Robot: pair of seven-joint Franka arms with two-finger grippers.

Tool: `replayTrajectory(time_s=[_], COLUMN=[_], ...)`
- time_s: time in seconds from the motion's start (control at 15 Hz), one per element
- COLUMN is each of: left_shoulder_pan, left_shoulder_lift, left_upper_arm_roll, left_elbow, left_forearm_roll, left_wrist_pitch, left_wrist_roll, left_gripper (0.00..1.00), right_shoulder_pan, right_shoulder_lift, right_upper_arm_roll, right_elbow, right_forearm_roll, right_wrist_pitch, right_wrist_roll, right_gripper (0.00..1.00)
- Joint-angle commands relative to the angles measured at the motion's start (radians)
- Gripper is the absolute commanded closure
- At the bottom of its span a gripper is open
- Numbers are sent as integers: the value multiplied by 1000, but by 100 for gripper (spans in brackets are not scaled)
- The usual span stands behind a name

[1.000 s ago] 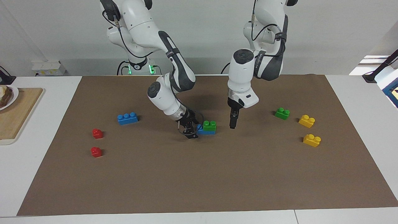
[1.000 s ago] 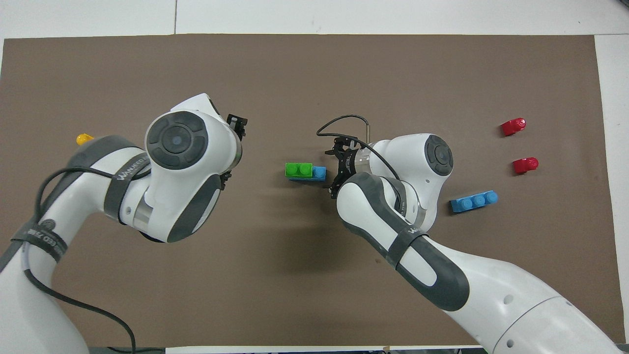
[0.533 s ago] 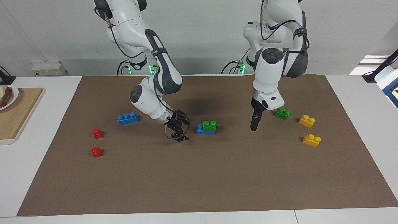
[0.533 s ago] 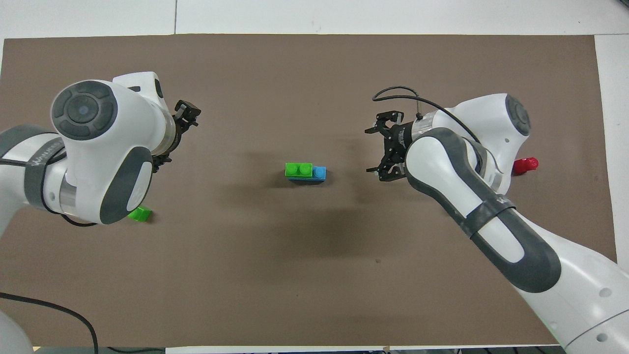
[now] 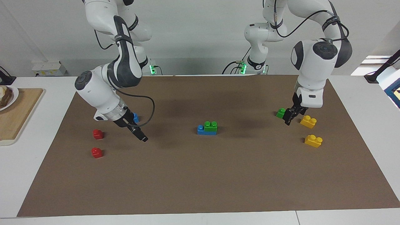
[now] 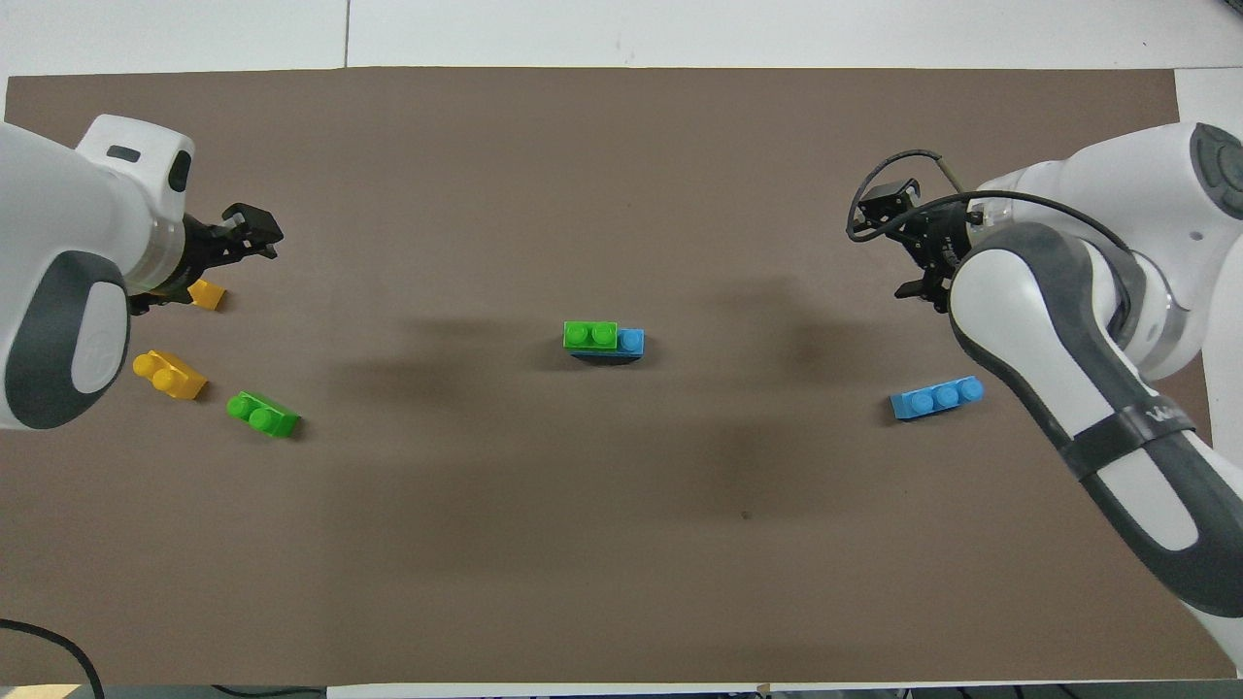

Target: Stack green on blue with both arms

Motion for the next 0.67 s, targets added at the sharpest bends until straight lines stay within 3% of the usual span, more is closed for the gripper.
replayTrajectory(time_s=[0.0,0.27,0.6], left_shoulder_pan=[62,101,99], left_shoulder_lift=[-61,-99,-107], left_upper_arm_roll=[-1,1,-11], left_elbow=[-3,20,113], left_forearm_roll=[-44,-49,-87], left_wrist_pitch=[-75,-180,-313], left_wrist_roll=[255,481,512], left_gripper=[0,0,0], right_shoulder_pan=[-47,-68,-61], right_shoulder_lift=[-9,-105,-230], right_upper_arm_roll=[11,11,12], right_elbow=[107,128,139], right_forearm_roll=[-93,-180,-274], right_wrist_pitch=[-144,-249,-440], right_wrist_roll=[-225,-457,-591], right_gripper=[0,0,0])
